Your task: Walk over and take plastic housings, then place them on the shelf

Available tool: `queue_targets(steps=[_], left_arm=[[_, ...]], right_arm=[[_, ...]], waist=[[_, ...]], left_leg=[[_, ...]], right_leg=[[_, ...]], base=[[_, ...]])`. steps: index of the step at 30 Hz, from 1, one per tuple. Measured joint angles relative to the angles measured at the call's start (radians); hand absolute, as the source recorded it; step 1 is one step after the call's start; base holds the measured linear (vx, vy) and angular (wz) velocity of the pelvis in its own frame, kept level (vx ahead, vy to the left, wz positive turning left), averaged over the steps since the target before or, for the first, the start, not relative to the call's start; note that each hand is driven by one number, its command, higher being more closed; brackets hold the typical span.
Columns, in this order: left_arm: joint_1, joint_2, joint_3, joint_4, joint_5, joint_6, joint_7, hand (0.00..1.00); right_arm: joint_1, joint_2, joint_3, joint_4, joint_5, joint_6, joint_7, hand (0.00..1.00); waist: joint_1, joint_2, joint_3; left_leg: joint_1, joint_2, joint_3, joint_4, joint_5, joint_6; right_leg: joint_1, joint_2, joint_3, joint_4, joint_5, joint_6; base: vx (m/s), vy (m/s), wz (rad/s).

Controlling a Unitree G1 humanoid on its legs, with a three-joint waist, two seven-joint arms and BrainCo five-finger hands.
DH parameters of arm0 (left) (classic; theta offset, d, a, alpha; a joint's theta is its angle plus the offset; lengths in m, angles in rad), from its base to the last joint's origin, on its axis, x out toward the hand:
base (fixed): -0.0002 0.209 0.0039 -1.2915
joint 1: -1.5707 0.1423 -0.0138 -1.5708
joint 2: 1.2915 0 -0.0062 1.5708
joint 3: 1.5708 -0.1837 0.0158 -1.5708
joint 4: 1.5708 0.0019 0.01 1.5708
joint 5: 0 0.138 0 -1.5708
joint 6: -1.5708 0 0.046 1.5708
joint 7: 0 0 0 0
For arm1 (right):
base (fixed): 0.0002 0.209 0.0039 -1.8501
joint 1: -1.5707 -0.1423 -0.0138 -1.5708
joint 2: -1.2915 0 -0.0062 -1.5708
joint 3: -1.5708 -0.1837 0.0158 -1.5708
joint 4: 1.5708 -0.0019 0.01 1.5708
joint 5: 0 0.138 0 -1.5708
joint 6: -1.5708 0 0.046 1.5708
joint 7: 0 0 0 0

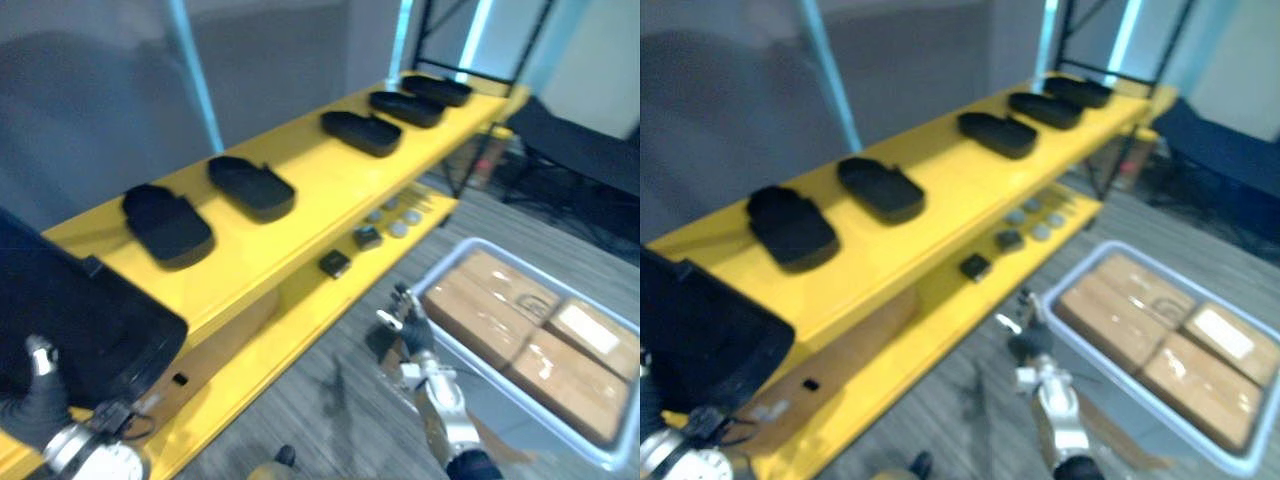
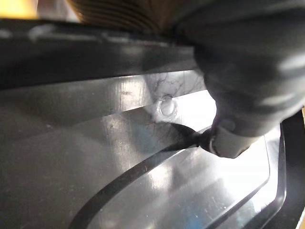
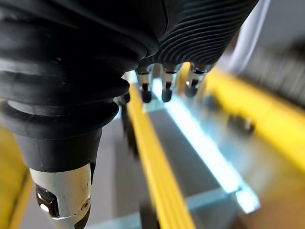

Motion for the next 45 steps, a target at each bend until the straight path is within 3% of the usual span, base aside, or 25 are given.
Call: queue_targets(steps=[2, 4, 6, 8, 10, 14, 17, 19, 21, 22, 25, 26, 27, 28, 29, 31, 33, 36, 39, 41, 42, 43, 45], left_arm=[[0.034, -0.033, 0.052, -0.001, -0.021, -0.029, -0.020, 1.00], [0.043, -0.052, 0.075, -0.002, -0.057, -0.038, -0.043, 1.00], [0.033, -0.057, 0.079, -0.002, -0.085, -0.061, -0.081, 1.00], [-0.009, -0.058, 0.068, -0.006, -0.096, -0.101, -0.178, 1.00], [-0.018, -0.050, 0.048, -0.031, -0.129, -0.112, -0.253, 1.00], [-0.022, -0.026, -0.014, -0.036, -0.162, -0.112, -0.316, 1.00], [-0.059, -0.012, -0.039, -0.035, -0.162, -0.120, -0.326, 1.00], [-0.078, 0.008, -0.041, -0.032, -0.163, -0.130, -0.338, 1.00], [-0.118, 0.051, -0.059, -0.014, -0.164, -0.145, -0.360, 1.00], [-0.159, 0.097, -0.093, 0.000, -0.163, -0.153, -0.376, 1.00], [-0.229, 0.159, -0.128, 0.031, -0.162, -0.158, -0.399, 1.00], [-0.245, 0.173, -0.123, 0.034, -0.162, -0.158, -0.399, 1.00], [-0.247, 0.172, -0.122, 0.034, -0.163, -0.158, -0.399, 1.00], [-0.243, 0.170, -0.125, 0.038, -0.164, -0.155, -0.399, 1.00], [-0.242, 0.166, -0.130, 0.038, -0.163, -0.150, -0.401, 1.00], [-0.239, 0.167, -0.131, 0.036, -0.158, -0.148, -0.389, 1.00], [-0.245, 0.168, -0.150, 0.035, -0.151, -0.149, -0.372, 1.00], [-0.231, 0.169, -0.164, 0.025, -0.110, -0.149, -0.362, 1.00], [-0.234, 0.170, -0.146, 0.020, -0.092, -0.149, -0.356, 1.00], [-0.234, 0.175, -0.106, 0.006, -0.088, -0.148, -0.356, 1.00], [-0.244, 0.184, -0.086, -0.005, -0.090, -0.147, -0.359, 1.00], [-0.257, 0.194, -0.078, -0.012, -0.092, -0.148, -0.364, 1.00], [-0.304, 0.223, -0.082, -0.010, -0.091, -0.147, -0.377, 1.00]], right_arm=[[-0.003, -0.001, -0.001, 0.000, -0.004, -0.003, -0.019, 0.00], [0.007, -0.002, -0.003, -0.001, -0.004, -0.003, -0.020, 0.00], [0.016, -0.002, -0.005, -0.006, -0.003, -0.003, -0.035, 0.00], [0.058, -0.010, -0.035, -0.041, -0.004, -0.002, -0.061, 0.00], [0.084, -0.014, -0.057, -0.051, -0.006, -0.002, -0.090, 0.00], [0.081, -0.002, -0.082, -0.059, -0.028, -0.003, -0.123, 0.00], [0.088, -0.004, -0.127, -0.089, -0.025, -0.005, -0.111, 0.00], [0.091, -0.013, -0.153, -0.095, -0.027, -0.005, -0.104, 0.00], [0.128, -0.025, -0.188, -0.134, -0.025, -0.006, -0.106, 0.00], [0.175, -0.026, -0.228, -0.171, -0.023, -0.008, -0.108, 0.00], [0.240, -0.020, -0.270, -0.210, -0.010, -0.029, -0.103, 0.00], [0.247, -0.016, -0.274, -0.212, -0.007, -0.037, -0.096, 0.00], [0.245, -0.017, -0.276, -0.213, -0.007, -0.037, -0.090, 0.00], [0.246, -0.015, -0.284, -0.213, -0.008, -0.042, -0.071, 0.00], [0.245, -0.020, -0.294, -0.213, -0.012, -0.043, -0.055, 0.00], [0.252, -0.020, -0.299, -0.212, -0.050, -0.043, -0.041, 0.00], [0.267, -0.021, -0.299, -0.213, -0.068, -0.043, -0.023, 0.00], [0.285, -0.027, -0.300, -0.213, -0.086, -0.043, -0.012, 0.00], [0.280, -0.032, -0.301, -0.218, -0.085, -0.045, -0.013, 0.00], [0.275, -0.027, -0.300, -0.235, -0.085, -0.046, -0.016, 0.00], [0.272, -0.020, -0.300, -0.241, -0.085, -0.046, -0.024, 0.00], [0.269, -0.019, -0.301, -0.242, -0.086, -0.046, -0.038, 0.00], [0.240, -0.014, -0.305, -0.246, -0.087, -0.046, -0.076, 0.00]], waist=[[0.020, 0.000, 0.001], [0.020, -0.001, 0.003], [0.009, -0.004, 0.024], [-0.017, -0.004, 0.053], [-0.018, -0.010, 0.063], [-0.017, -0.012, 0.074], [-0.025, 0.005, 0.086], [-0.047, 0.018, 0.095], [-0.079, 0.040, 0.107], [-0.106, 0.053, 0.113], [-0.149, 0.055, 0.115], [-0.156, 0.033, 0.116], [-0.152, 0.024, 0.112], [-0.153, 0.025, 0.113], [-0.153, 0.043, 0.123], [-0.153, 0.067, 0.132], [-0.157, 0.073, 0.133], [-0.165, 0.093, 0.130], [-0.163, 0.078, 0.127], [-0.154, 0.067, 0.119], [-0.155, 0.040, 0.109], [-0.155, 0.019, 0.105], [-0.169, 0.019, 0.109]], left_leg=[[-0.007, -0.006, -0.027, 0.000, 0.003, 0.001], [-0.018, -0.009, -0.028, 0.001, 0.005, 0.006], [-0.053, -0.009, 0.037, 0.046, 0.002, 0.016], [-0.135, 0.003, 0.190, 0.162, -0.012, 0.037], [-0.149, -0.009, 0.211, 0.177, -0.007, 0.038], [-0.123, -0.036, 0.191, 0.094, 0.048, 0.056], [-0.103, -0.037, 0.196, 0.049, 0.068, 0.062], [-0.103, -0.031, 0.197, 0.038, 0.068, 0.060], [-0.104, -0.028, 0.176, 0.038, 0.068, 0.061], [-0.105, -0.031, 0.133, 0.035, 0.069, 0.061], [-0.119, -0.027, 0.074, 0.001, 0.072, 0.067], [-0.133, -0.029, 0.080, 0.002, 0.100, 0.072], [-0.138, -0.026, 0.081, 0.002, 0.134, 0.064], [-0.149, -0.025, 0.081, 0.003, 0.173, 0.027], [-0.153, -0.013, 0.080, 0.003, 0.187, 0.016], [-0.153, 0.007, 0.082, 0.010, 0.190, 0.012], [-0.153, 0.009, 0.086, 0.022, 0.189, 0.012], [-0.141, 0.035, 0.109, 0.024, 0.169, 0.026], [-0.150, 0.035, 0.190, 0.069, 0.139, 0.038], [-0.159, 0.011, 0.216, 0.112, 0.120, 0.022], [-0.163, -0.020, 0.228, 0.124, 0.100, 0.037], [-0.163, -0.041, 0.242, 0.147, 0.074, 0.051], [-0.149, -0.047, 0.217, 0.162, 0.057, 0.048]], right_leg=[[0.000, -0.007, -0.030, 0.029, -0.023, -0.001], [0.002, -0.015, -0.049, 0.048, -0.038, 0.002], [0.025, -0.022, -0.101, 0.055, -0.042, 0.007], [0.066, -0.025, -0.191, 0.066, -0.041, 0.008], [0.076, -0.040, -0.209, 0.078, -0.040, 0.008], [0.066, -0.068, -0.194, 0.096, -0.035, 0.001], [0.055, -0.069, -0.142, 0.100, -0.034, -0.001], [0.049, -0.062, -0.099, 0.107, -0.034, -0.002], [0.041, -0.056, 0.023, 0.155, -0.041, -0.013], [0.026, -0.045, 0.138, 0.214, -0.056, -0.038], [0.000, -0.001, 0.278, 0.267, -0.130, -0.096], [0.005, 0.016, 0.288, 0.239, -0.174, -0.109], [0.010, 0.019, 0.291, 0.231, -0.187, -0.095], [0.021, 0.024, 0.297, 0.200, -0.210, -0.059], [0.023, 0.038, 0.305, 0.188, -0.217, -0.047], [0.026, 0.056, 0.313, 0.181, -0.227, -0.038], [0.035, 0.060, 0.317, 0.181, -0.258, -0.024], [0.035, 0.077, 0.322, 0.195, -0.278, -0.042], [0.034, 0.044, 0.339, 0.196, -0.288, -0.045], [0.035, 0.018, 0.350, 0.203, -0.301, -0.050], [0.037, -0.019, 0.346, 0.202, -0.308, -0.069], [0.042, -0.036, 0.348, 0.227, -0.294, -0.052], [-0.076, -0.065, 0.345, 0.512, -0.221, -0.087]], base=[[0.00, -0.004, 0.39], [-0.01, -0.004, 0.31], [-0.01, 0.004, 0.72], [0.03, 0.040, 1.18], [0.06, 0.115, 0.72], [0.06, 0.126, 0.30], [-0.01, 0.070, -0.05], [0.01, 0.081, 0.08], [0.08, 0.244, 0.57], [0.07, 0.308, 0.90], [-0.01, 0.140, 0.93], [-0.06, -0.027, 0.44], [-0.09, -0.100, 0.20], [-0.10, -0.130, 0.00], [-0.12, -0.137, 0.01], [-0.12, -0.093, -0.09], [-0.12, -0.067, -0.03], [-0.09, -0.034, -0.04], [0.01, 0.065, -0.18], [0.11, 0.045, -0.26], [0.22, 0.023, -0.03], [0.25, 0.060, 0.14], [0.12, 0.095, 0.31]])
